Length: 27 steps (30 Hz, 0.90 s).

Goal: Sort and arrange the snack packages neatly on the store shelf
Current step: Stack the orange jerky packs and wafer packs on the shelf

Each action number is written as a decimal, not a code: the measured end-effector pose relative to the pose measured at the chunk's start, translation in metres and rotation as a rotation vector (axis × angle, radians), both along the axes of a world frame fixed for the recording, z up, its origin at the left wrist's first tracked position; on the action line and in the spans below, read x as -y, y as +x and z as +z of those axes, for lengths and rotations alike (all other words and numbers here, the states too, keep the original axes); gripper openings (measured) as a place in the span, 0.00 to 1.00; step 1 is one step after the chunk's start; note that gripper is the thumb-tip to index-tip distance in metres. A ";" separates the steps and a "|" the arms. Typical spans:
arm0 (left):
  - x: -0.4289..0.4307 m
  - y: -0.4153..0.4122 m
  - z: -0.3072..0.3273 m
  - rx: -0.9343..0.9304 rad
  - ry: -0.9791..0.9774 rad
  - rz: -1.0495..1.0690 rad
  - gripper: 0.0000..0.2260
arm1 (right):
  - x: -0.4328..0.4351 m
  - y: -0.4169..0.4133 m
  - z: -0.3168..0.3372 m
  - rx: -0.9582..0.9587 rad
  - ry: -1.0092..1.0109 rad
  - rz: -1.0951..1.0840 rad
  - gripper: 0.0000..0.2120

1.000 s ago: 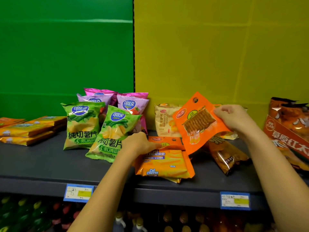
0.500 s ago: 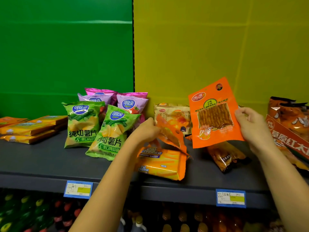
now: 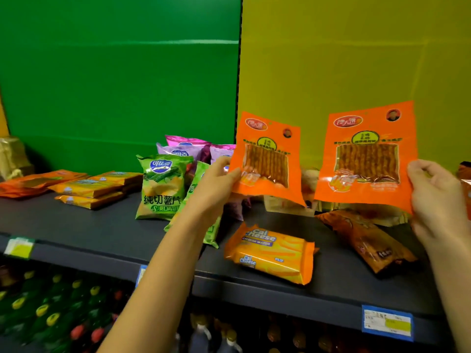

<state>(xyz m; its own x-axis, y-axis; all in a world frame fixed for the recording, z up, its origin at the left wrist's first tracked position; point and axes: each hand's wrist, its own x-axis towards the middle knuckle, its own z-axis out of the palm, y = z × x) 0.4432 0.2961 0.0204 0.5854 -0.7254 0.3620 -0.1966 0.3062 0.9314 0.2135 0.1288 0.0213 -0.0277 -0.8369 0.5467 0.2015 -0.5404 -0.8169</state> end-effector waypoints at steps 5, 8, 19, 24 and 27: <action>-0.063 0.050 0.005 0.023 -0.086 0.148 0.07 | -0.031 0.055 0.012 -0.016 -0.023 0.116 0.11; -0.110 0.091 -0.001 0.020 -0.083 0.272 0.07 | -0.054 0.095 0.014 -0.039 -0.037 0.175 0.11; -0.316 0.236 -0.029 0.004 -0.004 0.599 0.08 | -0.180 0.278 -0.001 -0.079 -0.048 0.352 0.11; -0.368 0.286 -0.037 0.030 0.105 0.634 0.10 | -0.221 0.342 -0.019 -0.077 0.000 0.393 0.12; -0.398 0.326 -0.031 0.013 0.108 0.678 0.10 | -0.252 0.406 -0.022 -0.149 -0.010 0.413 0.10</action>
